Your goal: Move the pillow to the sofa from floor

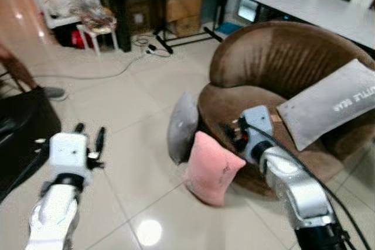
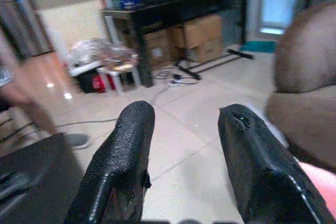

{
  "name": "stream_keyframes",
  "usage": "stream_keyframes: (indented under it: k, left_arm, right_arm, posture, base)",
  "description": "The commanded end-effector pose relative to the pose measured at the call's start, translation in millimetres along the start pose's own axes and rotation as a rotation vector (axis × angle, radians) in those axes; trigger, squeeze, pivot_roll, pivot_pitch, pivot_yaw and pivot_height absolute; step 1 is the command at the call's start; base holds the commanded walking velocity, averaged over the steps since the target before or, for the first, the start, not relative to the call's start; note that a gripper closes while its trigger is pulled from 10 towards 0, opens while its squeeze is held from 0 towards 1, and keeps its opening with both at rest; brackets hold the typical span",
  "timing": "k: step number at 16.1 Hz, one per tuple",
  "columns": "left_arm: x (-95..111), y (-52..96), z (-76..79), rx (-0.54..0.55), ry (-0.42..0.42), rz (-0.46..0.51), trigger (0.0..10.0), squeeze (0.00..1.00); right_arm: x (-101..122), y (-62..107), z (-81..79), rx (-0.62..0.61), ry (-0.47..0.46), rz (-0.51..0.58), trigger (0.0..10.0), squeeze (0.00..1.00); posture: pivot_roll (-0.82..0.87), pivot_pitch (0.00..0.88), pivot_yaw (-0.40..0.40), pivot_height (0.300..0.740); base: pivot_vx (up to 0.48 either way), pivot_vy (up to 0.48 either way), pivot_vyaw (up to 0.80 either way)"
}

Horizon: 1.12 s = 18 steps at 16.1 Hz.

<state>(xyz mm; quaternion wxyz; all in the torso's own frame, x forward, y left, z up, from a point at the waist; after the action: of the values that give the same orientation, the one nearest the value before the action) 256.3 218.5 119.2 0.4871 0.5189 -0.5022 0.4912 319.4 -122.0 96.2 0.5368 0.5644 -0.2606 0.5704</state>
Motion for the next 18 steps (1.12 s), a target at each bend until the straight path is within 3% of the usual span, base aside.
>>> stream_keyframes:
  k: [1,6,10,16,18]
  left_arm:
    - [4,-0.3,-2.7,0.006,-0.003,0.009,10.0,0.00]
    - [4,-0.8,-3.2,0.003,-0.002,0.006,10.0,0.00]
    - [2,-1.7,-6.5,0.006,-0.008,0.003,10.0,0.00]
    - [-18,8.2,-28.0,0.057,-0.022,-0.035,10.0,0.00]
    - [-22,9.9,-25.5,0.045,-0.020,-0.044,10.0,0.00]
  right_arm:
    - [-3,-0.2,1.4,-0.011,-0.004,-0.016,10.0,0.00]
    - [-4,-1.4,1.5,-0.022,0.010,-0.020,10.0,0.00]
    - [-17,0.4,17.2,-0.115,0.015,-0.057,10.0,0.00]
    - [-30,14.9,41.2,-0.277,-0.149,0.039,10.0,0.00]
    - [-41,16.4,41.0,-0.274,-0.135,0.015,10.0,0.00]
  posture:
    - [0.02,0.000,-0.027,0.740]
    - [0.03,0.000,-0.027,0.740]
    - [0.03,0.000,-0.027,0.740]
    - [0.01,0.000,-0.014,0.740]
    - [0.01,0.000,-0.015,0.740]
  base:
    - [0.334,0.000,0.00]
    - [0.329,0.000,0.00]
    - [0.330,0.000,0.00]
    - [0.323,0.000,0.00]
    - [0.300,0.000,0.00]
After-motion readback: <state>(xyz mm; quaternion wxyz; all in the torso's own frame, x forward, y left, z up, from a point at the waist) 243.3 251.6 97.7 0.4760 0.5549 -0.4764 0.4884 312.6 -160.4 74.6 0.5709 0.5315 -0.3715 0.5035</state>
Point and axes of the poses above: a point about 5 cm out from each wrist's last joint towards the gripper, its own y axis pointing back from the gripper into the wrist, its own x axis along the axis of the wrist's last joint, z = x × y, the point moved 4 cm from there along -y, pointing out of the wrist towards the gripper, and after that the axes turned 10 degrees about y, right-handed, at the moved point
